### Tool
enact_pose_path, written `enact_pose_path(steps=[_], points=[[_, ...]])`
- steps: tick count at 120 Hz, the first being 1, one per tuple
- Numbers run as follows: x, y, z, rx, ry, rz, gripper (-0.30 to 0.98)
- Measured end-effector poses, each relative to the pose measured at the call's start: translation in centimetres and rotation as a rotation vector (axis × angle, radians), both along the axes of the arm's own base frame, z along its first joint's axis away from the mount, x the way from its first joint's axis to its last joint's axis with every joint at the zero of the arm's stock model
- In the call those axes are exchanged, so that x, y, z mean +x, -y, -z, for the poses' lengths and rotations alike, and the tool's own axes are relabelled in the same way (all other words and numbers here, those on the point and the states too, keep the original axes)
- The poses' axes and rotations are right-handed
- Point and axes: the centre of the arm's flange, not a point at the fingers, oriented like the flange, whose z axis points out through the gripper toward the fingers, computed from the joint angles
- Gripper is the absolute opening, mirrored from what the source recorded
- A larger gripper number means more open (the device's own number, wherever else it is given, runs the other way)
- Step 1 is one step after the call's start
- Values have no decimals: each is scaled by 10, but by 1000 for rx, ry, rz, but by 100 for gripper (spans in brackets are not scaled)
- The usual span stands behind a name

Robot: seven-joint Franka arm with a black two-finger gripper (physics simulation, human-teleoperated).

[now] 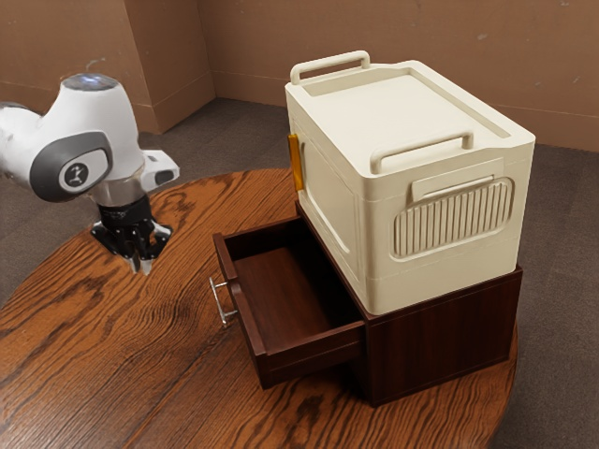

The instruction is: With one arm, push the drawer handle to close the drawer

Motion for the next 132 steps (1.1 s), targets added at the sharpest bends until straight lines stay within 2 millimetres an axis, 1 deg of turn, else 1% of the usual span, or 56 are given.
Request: enact_pose_path(steps=[7,18,36,43,46,54,59,67,72,78,84,96,124,132], points=[[5,6,13,14,33,82,-5],[18,12,20,43,96,220,-7],[27,17,15,55,181,358,-9],[27,31,13,54,197,416,-9],[24,35,17,55,195,441,-9],[6,43,27,52,188,500,-9],[-9,46,31,45,192,527,-10],[-29,52,37,37,195,572,-10],[-36,55,41,41,193,597,-10],[-39,57,44,57,190,629,-10],[-38,60,52,91,175,674,-10],[-30,61,68,135,156,747,-10],[-20,69,83,190,158,872,-10],[-12,71,83,200,165,892,-10]])
